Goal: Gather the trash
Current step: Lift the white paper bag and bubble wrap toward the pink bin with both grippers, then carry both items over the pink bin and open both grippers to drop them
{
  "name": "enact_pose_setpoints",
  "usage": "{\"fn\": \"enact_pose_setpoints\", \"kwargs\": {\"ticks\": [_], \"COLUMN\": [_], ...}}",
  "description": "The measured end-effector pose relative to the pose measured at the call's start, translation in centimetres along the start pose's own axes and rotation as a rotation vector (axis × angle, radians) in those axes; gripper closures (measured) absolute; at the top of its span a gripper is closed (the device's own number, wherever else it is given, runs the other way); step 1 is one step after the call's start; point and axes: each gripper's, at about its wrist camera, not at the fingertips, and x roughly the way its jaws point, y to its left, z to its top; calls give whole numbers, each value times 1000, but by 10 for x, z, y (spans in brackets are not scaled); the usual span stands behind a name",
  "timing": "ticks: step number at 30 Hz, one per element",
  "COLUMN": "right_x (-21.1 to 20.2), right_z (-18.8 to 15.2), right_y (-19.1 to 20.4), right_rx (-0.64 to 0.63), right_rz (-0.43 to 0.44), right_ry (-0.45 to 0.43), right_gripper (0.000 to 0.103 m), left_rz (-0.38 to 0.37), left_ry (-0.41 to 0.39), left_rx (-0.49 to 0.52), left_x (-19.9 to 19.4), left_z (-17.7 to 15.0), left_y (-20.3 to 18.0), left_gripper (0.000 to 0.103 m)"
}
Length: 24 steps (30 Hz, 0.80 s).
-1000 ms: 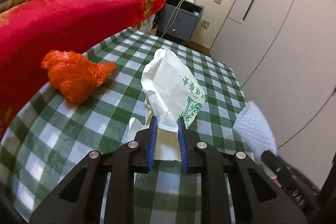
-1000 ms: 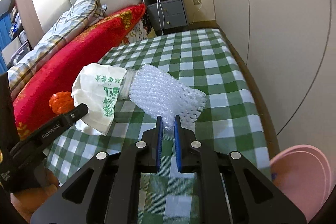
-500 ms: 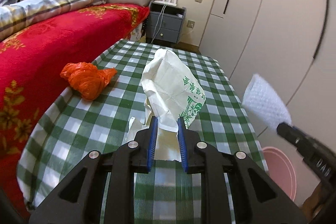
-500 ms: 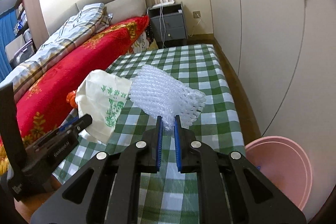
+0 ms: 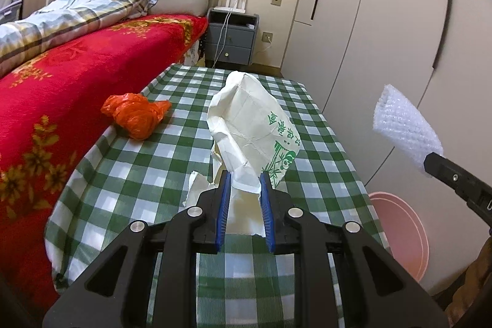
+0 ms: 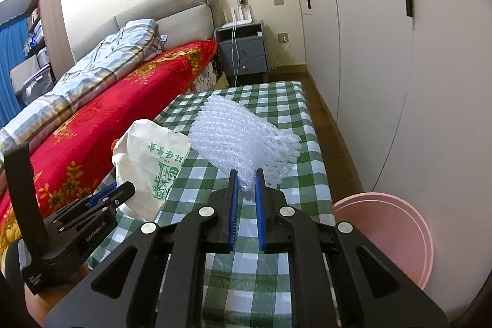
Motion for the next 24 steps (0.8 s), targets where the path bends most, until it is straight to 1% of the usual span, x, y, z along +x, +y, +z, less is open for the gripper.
{"fn": "enact_pose_setpoints", "kwargs": {"ticks": [12, 18, 24], "right_x": [-23, -28, -31], "right_z": [-8, -11, -11], "right_y": [-11, -18, -16], "right_rx": [13, 28, 30], "right_rz": [-29, -47, -54], "right_ry": [-12, -17, -23], "right_gripper": [92, 92, 92], "left_rz": [-36, -54, -65], "left_ry": [6, 6, 4], "left_rx": [37, 47, 51], "left_x": [-5, -5, -4], "left_z": [-12, -14, -16], "left_y": [-20, -28, -32], "left_gripper": [84, 84, 84]}}
